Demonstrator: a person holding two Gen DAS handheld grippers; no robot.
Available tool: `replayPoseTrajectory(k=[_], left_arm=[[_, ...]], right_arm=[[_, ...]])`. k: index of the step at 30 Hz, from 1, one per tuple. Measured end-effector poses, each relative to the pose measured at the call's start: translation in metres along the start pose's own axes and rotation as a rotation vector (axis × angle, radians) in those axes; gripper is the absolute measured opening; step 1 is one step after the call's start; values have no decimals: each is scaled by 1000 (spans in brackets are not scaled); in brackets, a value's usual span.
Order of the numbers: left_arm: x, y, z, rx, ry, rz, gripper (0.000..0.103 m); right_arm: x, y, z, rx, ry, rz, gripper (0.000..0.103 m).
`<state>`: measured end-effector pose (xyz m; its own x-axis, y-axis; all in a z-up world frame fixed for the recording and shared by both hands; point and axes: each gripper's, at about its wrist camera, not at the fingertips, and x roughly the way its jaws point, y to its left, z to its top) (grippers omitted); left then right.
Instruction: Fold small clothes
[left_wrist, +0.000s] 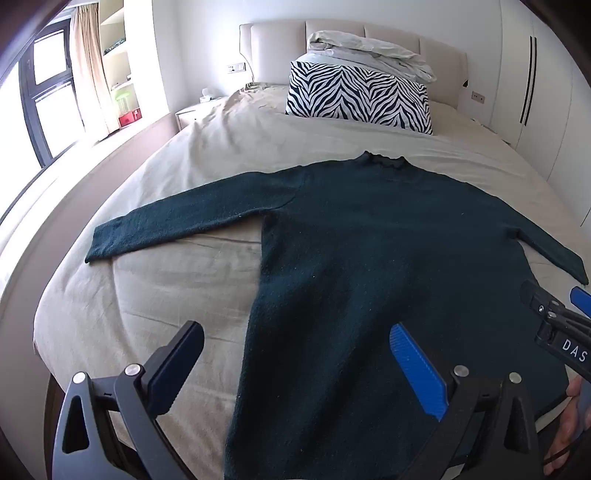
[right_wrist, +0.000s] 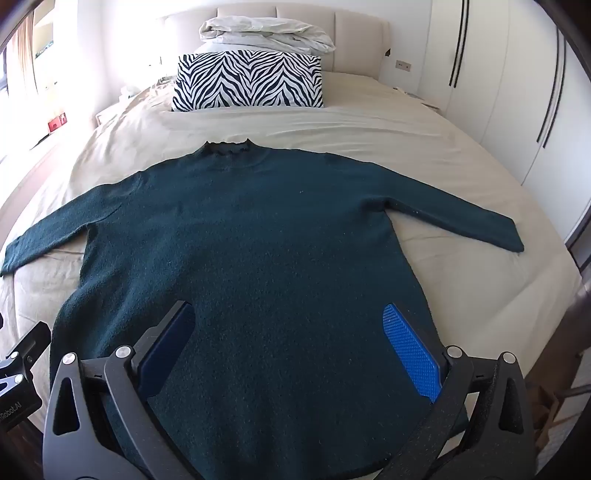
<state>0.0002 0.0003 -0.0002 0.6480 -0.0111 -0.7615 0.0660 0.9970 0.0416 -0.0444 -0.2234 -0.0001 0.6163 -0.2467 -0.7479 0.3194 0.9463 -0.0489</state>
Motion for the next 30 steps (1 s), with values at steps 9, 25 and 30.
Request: replayPoseTrajectory(k=[9, 25, 30], left_arm=[[3, 6, -7, -2, 2, -1, 103], [3, 11, -10, -16, 19, -4, 103], [4, 11, -12, -16, 26, -3, 103]], right_arm=[[-2, -4, -6, -1, -1, 3, 103], [-2, 4, -7, -22, 15, -2, 103], [0, 4, -9, -24, 20, -1, 103]])
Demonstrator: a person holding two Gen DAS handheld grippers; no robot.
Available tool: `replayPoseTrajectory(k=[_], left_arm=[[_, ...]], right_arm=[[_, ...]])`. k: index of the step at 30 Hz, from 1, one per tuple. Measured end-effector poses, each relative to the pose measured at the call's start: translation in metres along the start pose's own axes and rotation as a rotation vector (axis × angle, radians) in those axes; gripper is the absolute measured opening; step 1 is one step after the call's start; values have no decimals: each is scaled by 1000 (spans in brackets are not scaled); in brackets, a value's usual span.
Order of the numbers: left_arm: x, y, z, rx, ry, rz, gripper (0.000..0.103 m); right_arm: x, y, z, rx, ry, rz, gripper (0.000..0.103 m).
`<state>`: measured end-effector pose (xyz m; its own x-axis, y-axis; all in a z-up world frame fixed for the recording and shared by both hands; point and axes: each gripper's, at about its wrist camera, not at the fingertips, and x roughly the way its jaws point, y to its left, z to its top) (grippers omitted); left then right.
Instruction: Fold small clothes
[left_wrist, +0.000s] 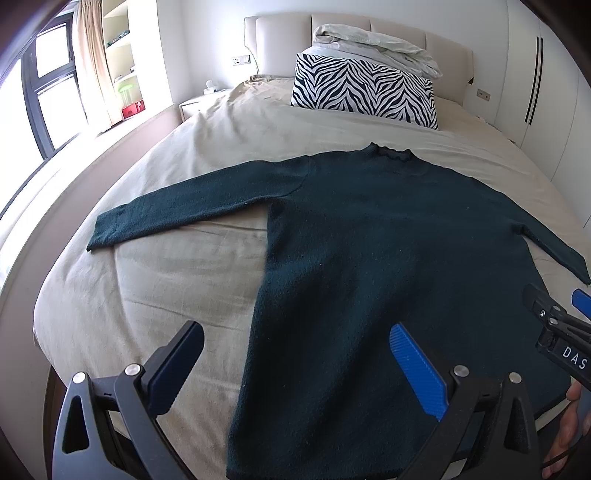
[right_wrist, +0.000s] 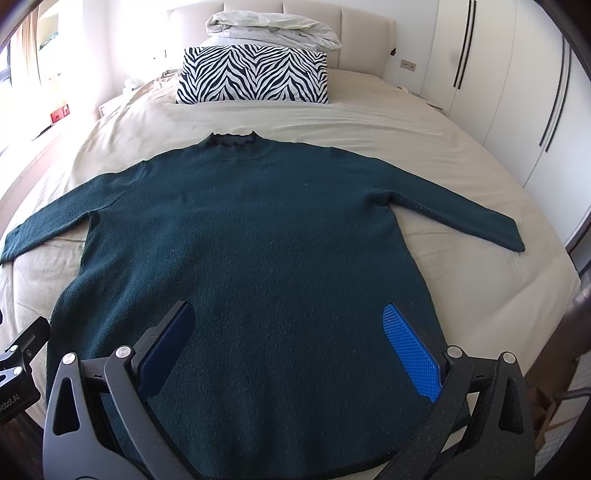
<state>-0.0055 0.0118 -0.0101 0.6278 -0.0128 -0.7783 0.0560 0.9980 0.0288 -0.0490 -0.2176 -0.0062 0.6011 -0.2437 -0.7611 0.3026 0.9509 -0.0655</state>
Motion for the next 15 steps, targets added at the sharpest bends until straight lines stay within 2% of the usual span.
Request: replayPoseTrajectory(k=[15], left_arm=[[4, -2, -3, -3, 17, 1, 103]], right_arm=[[8, 1, -5, -11, 14, 0, 103]])
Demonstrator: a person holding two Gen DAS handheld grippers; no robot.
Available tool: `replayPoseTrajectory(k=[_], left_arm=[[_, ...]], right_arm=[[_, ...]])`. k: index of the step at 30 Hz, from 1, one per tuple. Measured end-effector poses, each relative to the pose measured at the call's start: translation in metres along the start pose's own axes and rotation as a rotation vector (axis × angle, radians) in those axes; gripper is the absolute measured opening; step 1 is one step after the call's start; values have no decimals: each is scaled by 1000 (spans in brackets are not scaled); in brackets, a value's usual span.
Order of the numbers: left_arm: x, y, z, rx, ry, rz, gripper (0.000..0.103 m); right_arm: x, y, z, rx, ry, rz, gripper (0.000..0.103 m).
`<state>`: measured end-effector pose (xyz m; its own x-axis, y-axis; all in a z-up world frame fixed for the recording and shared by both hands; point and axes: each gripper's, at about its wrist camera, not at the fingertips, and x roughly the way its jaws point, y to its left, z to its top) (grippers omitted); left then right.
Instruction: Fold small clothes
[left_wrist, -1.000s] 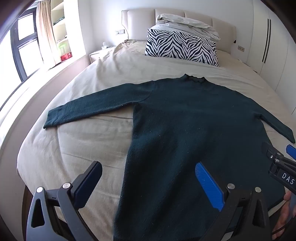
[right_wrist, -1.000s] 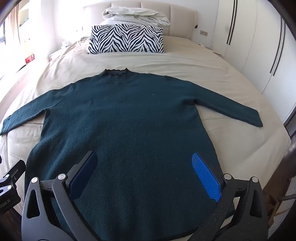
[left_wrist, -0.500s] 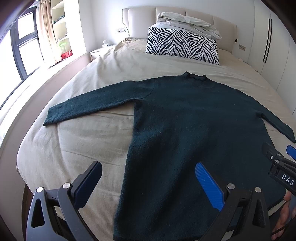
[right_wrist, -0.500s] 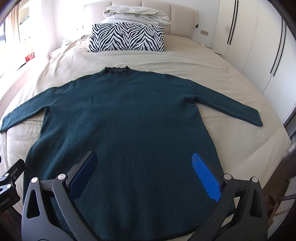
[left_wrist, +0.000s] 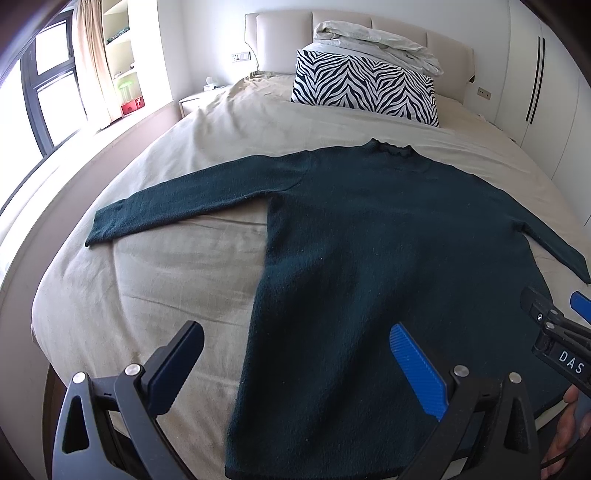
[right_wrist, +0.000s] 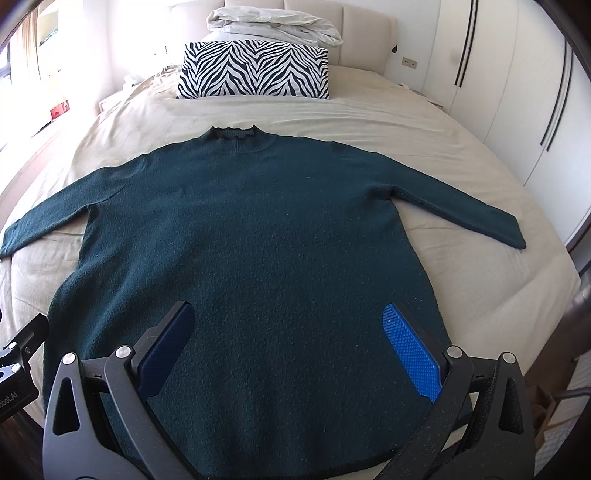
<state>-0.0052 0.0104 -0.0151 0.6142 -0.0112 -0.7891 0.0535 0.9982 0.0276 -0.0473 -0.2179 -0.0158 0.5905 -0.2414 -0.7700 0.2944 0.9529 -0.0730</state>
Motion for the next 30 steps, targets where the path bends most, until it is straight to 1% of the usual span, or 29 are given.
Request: replayPoseTrajectory(k=[30], left_arm=[[7, 7, -3, -14, 28, -7, 103]], right_arm=[[7, 8, -7, -19, 17, -4, 103]])
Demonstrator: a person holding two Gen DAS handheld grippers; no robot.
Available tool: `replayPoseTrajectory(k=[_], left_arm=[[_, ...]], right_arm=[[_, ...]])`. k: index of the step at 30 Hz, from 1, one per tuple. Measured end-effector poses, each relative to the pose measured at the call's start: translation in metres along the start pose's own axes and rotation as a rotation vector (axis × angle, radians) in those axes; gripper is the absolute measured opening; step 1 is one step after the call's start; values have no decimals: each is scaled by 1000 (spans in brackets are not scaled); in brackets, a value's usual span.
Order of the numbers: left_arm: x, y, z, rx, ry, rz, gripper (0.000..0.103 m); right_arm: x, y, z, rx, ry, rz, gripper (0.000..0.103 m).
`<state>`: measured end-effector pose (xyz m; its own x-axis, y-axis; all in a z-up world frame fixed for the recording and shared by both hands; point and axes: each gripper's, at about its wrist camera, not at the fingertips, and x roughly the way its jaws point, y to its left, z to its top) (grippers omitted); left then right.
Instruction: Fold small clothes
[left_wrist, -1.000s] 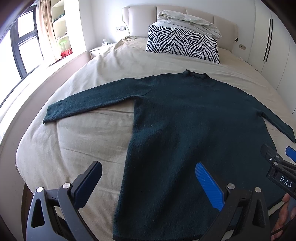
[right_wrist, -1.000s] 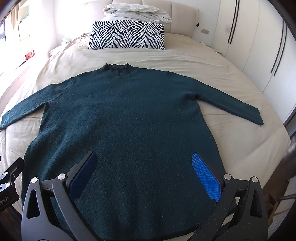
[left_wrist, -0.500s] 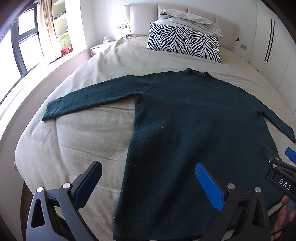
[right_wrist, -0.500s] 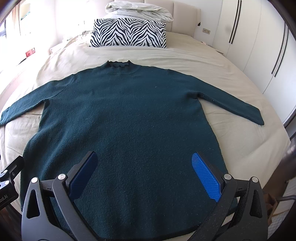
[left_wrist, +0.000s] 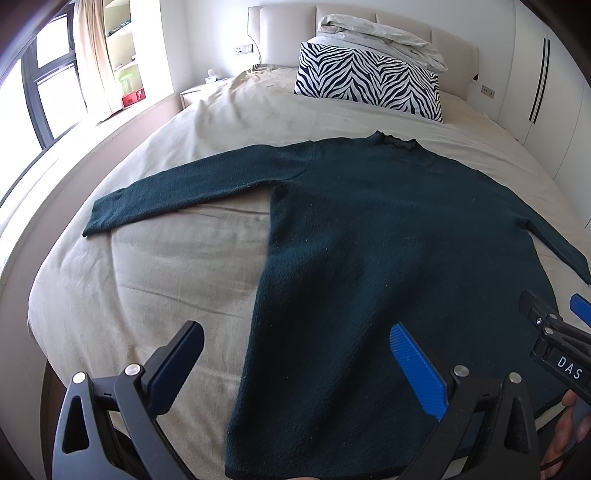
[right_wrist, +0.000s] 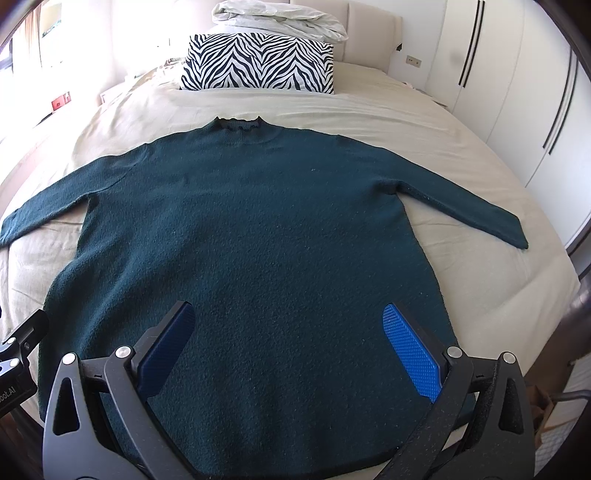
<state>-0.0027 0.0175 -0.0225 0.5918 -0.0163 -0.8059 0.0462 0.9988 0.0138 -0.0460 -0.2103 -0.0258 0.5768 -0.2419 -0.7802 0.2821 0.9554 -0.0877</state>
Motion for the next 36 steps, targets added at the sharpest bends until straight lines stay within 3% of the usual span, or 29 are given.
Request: replayPoseTrajectory(k=[16, 26, 28, 32, 36], left_arm=[[7, 6, 0, -19, 19, -2, 103], [24, 32, 2, -81, 64, -65, 103], [27, 49, 4, -121, 48, -104, 103], [36, 106, 17, -307, 23, -292, 103], [44, 156, 36, -422, -50, -294, 103]], right_arm=[[6, 6, -1, -16, 14, -3, 103], [15, 18, 6, -40, 20, 15, 103], [16, 20, 10, -40, 15, 35, 103], [15, 28, 22, -45, -10, 111, 103], [12, 41, 38, -47, -57, 193, 103]])
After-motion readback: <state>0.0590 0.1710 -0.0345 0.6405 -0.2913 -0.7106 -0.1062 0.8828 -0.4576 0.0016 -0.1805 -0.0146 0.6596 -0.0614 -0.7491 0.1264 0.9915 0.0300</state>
